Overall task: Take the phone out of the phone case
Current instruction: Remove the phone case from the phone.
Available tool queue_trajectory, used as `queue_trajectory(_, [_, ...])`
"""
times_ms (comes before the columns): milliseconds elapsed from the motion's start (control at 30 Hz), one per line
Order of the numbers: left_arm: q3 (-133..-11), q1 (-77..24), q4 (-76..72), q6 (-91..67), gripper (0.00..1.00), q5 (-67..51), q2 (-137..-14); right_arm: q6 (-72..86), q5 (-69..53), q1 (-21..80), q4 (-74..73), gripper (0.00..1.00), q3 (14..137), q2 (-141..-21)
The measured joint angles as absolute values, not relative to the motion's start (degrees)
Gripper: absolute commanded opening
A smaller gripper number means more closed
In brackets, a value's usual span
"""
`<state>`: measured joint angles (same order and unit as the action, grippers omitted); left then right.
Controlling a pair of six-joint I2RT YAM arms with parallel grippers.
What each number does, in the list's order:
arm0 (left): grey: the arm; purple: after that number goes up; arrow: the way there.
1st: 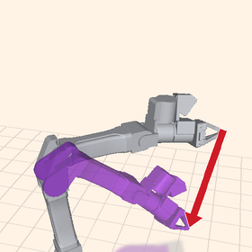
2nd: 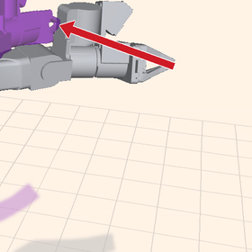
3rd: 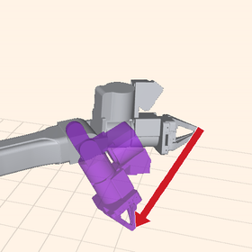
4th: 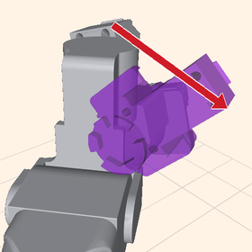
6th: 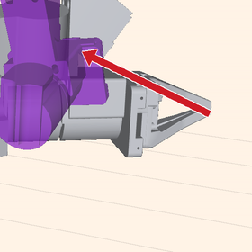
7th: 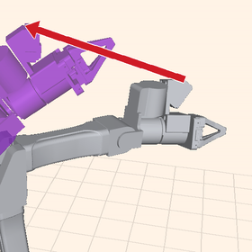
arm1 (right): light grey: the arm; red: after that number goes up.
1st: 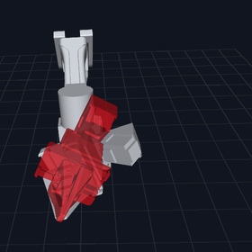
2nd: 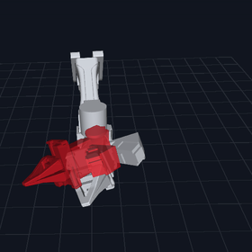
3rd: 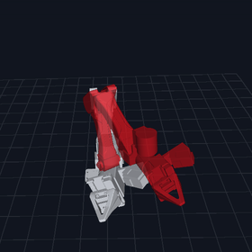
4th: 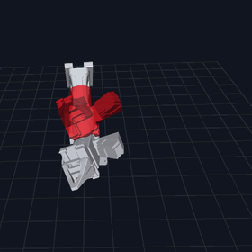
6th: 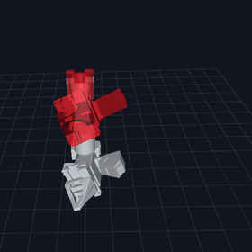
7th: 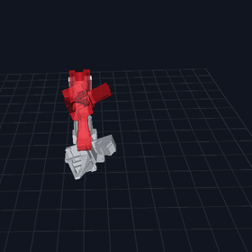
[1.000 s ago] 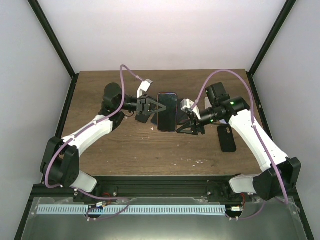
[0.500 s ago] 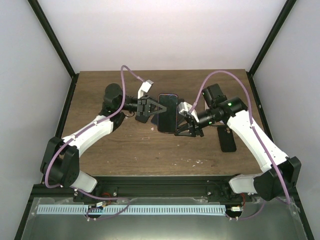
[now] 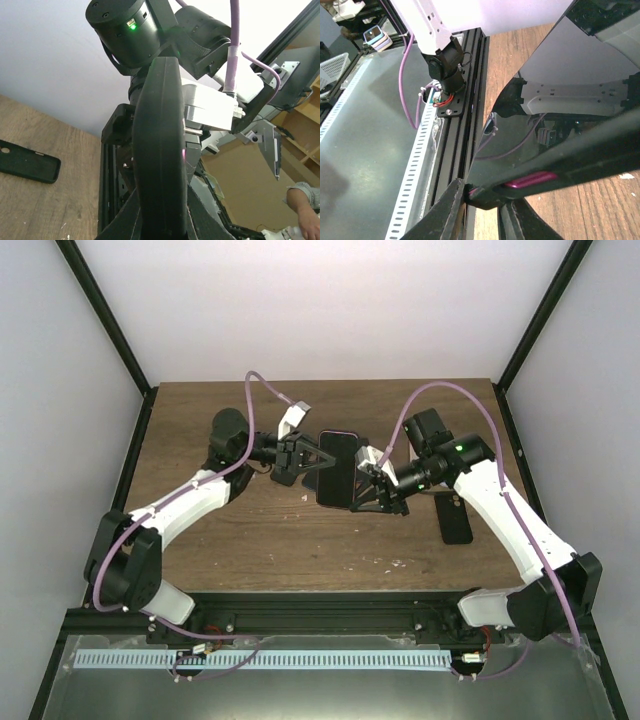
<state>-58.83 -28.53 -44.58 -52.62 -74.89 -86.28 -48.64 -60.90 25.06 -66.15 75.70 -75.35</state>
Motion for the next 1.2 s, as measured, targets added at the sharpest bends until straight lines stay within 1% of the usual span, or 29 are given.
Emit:
queue_trajectory(267, [-60.45, -29.26, -48.27, -55.88, 0.0, -77.32, -89.58, -50.54, -56.75, 26.24, -67.61, 0.09, 76.31, -75.33])
queue_trajectory(533, [-60.93, -29.58, -52.8, -59.33, 0.0, -78.63, -90.17, -51.83, -53.54, 28.03, -68.38, 0.09, 78.26, -74.81])
queue_trajectory(800, [-60.95, -30.0, -61.95, -66.63, 0.0, -79.26, -92.53, -53.49, -51.81, 28.47, -68.64, 0.09, 78.3, -74.22])
queue_trajectory(933, [-61.1, -30.0, -71.46, -74.41, 0.0, -79.61, -94.78, -55.16, -50.68, 28.99, -69.3, 0.09, 79.18, -74.19])
queue_trajectory(1033, [-62.43, -30.13, -80.6, -85.82, 0.0, -79.57, -98.28, -57.3, -48.14, 29.45, -69.21, 0.09, 79.92, -74.11])
queue_trajectory(1200, [-62.7, -30.15, -85.06, -95.22, 0.0, -78.5, -100.55, -58.0, -45.17, 29.45, -68.64, 0.04, 79.96, -74.08])
